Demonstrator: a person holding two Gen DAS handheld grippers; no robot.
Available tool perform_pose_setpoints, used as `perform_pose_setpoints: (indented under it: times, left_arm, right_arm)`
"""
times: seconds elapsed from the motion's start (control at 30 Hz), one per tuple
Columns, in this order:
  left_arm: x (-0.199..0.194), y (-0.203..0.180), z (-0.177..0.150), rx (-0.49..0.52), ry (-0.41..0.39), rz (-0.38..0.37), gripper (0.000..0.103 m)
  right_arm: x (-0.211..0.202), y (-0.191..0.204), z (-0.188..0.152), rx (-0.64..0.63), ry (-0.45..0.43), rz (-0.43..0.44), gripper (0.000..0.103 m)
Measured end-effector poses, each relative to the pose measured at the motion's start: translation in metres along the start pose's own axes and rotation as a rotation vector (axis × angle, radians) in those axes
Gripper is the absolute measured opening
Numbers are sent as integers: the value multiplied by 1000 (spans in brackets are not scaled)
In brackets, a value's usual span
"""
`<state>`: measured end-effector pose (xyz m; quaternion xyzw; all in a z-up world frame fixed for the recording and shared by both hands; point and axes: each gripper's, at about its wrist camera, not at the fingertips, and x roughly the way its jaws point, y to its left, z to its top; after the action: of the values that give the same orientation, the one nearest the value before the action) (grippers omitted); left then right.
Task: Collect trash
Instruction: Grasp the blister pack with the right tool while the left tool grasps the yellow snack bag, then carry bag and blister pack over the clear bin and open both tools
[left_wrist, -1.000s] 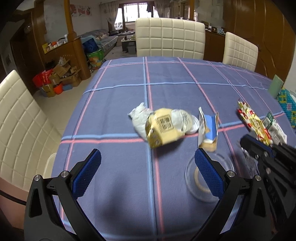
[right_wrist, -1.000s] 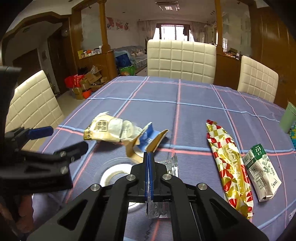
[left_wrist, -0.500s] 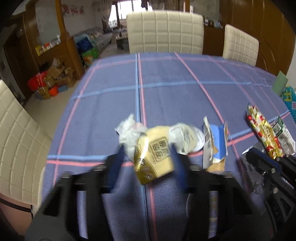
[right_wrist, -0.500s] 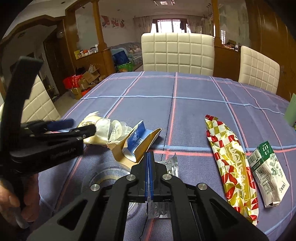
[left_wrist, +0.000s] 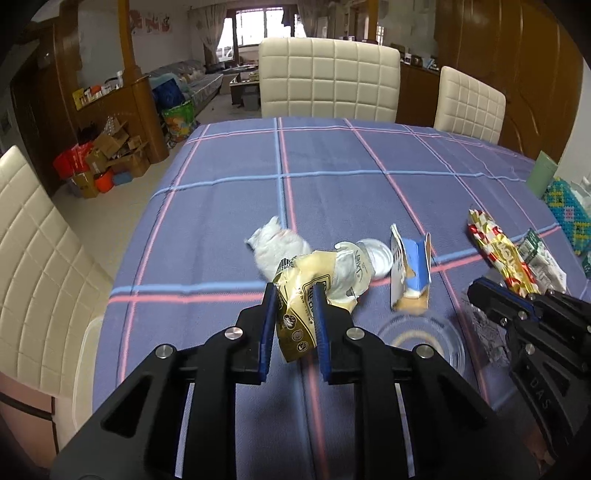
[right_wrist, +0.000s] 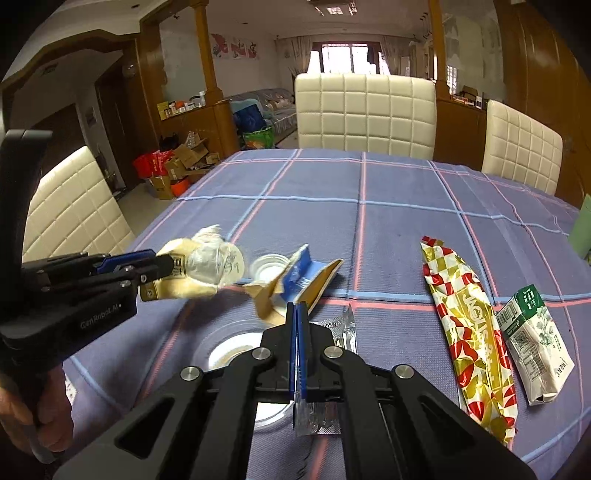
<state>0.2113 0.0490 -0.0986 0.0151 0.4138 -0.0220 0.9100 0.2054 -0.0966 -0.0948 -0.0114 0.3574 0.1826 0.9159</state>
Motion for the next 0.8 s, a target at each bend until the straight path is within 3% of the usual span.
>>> perform_pose_setpoints:
  times: [0.43, 0.6, 0.8]
  left_arm:
    - [-66, 34, -35, -36, -81, 54, 21]
    - [-90, 51, -49, -57, -113, 84, 21]
    - [-108, 72, -67, -76, -135, 135, 21]
  right_arm:
    - [-30, 62, 0, -112, -34, 48, 1]
    - [-39, 84, -1, -130, -40, 134, 1]
    - [-40, 114, -1, -175, -29, 175, 1]
